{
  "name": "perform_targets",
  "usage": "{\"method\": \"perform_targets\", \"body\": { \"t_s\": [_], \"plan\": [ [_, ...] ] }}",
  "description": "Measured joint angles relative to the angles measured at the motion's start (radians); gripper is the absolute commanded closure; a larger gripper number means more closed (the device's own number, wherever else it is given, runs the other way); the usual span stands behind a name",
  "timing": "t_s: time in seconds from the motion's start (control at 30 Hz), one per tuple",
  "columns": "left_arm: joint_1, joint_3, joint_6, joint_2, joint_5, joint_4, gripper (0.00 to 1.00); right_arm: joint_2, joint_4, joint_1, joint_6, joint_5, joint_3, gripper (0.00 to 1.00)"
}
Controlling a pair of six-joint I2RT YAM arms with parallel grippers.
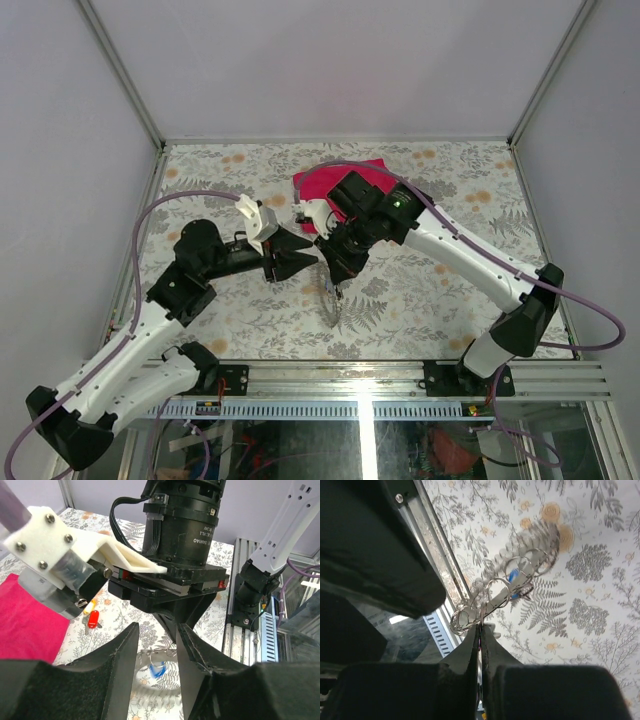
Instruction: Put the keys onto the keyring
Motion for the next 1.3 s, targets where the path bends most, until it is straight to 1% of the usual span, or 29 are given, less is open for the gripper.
{"method": "perform_targets", "body": {
  "t_s": [0.33,0.57,0.73,0.97,1.2,1.3],
  "plan": [
    [0.0,0.001,0.054,0.069,0.062,-0.049,0.63,-0.002,-0.045,0.0,0.013,-0.004,-0.003,1.0],
    [-0.005,0.003,0.083,0.096,0.09,-0.072,0.63,-0.002,-0.084,0.0,0.014,-0.04,0.059,1.0],
    [-0.029,0.012,0.1,0.113,0.117,-0.079,0.63,-0.002,-0.088,0.0,0.014,-0.065,0.088,1.0],
    [-0.048,0.018,0.117,0.119,0.143,-0.085,0.67,-0.002,-0.101,0.0,0.014,-0.079,0.09,1.0],
    [-0.054,0.023,0.129,0.133,0.166,-0.093,0.68,-0.002,-0.101,0.0,0.014,-0.078,0.09,1.0],
    [-0.055,0.023,0.135,0.139,0.179,-0.093,0.72,-0.002,-0.101,0.0,0.014,-0.079,0.09,1.0]
  ]
}}
